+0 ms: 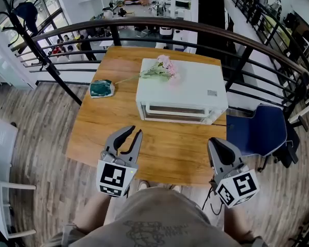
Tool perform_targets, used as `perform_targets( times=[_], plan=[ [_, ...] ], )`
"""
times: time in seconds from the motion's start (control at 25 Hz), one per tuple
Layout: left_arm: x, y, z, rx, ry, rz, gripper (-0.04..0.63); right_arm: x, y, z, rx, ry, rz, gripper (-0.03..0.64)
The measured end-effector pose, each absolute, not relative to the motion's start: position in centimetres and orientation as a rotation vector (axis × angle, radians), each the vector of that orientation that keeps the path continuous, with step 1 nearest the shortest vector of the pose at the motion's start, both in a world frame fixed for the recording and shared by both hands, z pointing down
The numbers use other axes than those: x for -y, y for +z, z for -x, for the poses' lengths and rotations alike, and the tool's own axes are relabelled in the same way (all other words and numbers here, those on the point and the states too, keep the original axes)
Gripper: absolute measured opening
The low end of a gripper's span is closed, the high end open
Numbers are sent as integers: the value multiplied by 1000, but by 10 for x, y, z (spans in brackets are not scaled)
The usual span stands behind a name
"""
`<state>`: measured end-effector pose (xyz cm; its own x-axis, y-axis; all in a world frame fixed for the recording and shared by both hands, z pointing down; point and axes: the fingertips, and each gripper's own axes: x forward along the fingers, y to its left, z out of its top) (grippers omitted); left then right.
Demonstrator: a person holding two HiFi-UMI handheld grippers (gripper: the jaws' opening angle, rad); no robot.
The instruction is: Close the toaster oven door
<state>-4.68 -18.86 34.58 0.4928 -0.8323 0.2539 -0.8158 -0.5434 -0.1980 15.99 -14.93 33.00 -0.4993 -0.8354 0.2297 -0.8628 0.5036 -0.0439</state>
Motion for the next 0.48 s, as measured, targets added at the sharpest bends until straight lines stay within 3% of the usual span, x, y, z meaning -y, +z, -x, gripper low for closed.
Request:
perform_targets(
  times=[0.48],
  plan=[
    [186,341,60,-1505,-499,2654,78,146,331,-159,2558,236,-1474,44]
  ],
)
